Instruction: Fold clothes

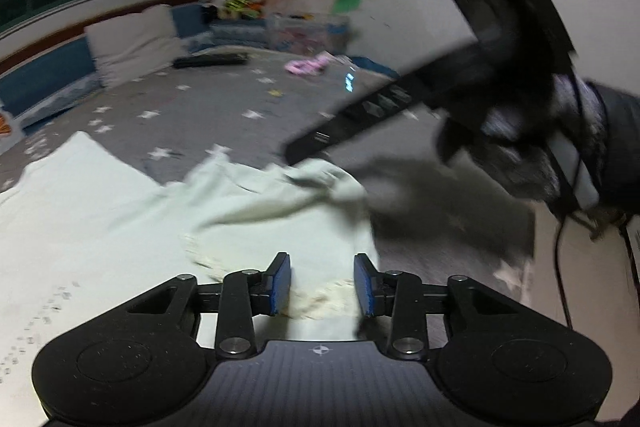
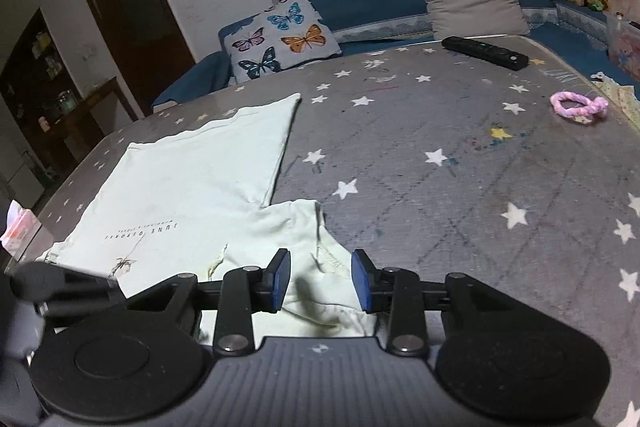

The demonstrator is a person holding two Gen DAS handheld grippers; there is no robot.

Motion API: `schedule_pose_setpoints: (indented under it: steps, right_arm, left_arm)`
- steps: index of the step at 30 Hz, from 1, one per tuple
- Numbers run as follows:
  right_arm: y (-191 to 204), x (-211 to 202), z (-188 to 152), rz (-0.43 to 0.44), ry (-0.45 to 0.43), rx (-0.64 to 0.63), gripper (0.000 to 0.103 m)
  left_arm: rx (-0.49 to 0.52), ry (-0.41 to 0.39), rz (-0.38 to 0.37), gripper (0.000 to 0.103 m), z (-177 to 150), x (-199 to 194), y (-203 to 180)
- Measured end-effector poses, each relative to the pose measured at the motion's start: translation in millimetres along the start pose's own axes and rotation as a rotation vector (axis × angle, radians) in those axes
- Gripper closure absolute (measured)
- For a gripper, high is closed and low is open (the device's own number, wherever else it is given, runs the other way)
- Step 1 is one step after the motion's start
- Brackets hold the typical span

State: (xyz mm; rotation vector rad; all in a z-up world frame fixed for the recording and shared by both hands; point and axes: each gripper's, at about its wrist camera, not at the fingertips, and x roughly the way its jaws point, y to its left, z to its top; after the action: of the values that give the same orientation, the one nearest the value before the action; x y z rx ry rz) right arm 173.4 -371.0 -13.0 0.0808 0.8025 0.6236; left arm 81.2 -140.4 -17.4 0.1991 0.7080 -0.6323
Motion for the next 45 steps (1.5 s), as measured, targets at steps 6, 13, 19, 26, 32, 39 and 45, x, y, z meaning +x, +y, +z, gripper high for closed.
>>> schedule_pose_setpoints:
  steps: [6,13,19,26,32,39,45]
  right_arm:
    - [-1,8,-4,0.006,0.024,0.0,0.07]
    - [-1,8,-2,0.02,0.007,0.008,0.07]
    - [6,25,-3,0.028,0.036,-0.023,0.08]
    - [12,20,-6,-0.083,-0.035,-0.061,0.101]
    - [0,29,-7,-0.113,-0.011,-0.035,0.101]
    - [14,11,5,-0.005,-0.074,-0.053,0.094]
    - [26,50,7,0.04,0.013,-0.071,0.096]
  left_arm:
    - [0.067,0.008,-0.024,0.076,-8,-1,-19]
    - [0.075,0.001,-0.008,0.075,-7,2,-22]
    - [0.079,-0.008,0.006,0.099,-5,5,-24]
    - [0.088,-0.011,-0.019,0.1,-8,4,-25]
    - [0.088,-0.01,-0.039,0.1,-11,3,-25]
    - [0.083,-0.005,-0.049,0.099,-11,4,-25]
    - [0.076,0.002,-0.054,0.099,-12,7,-27]
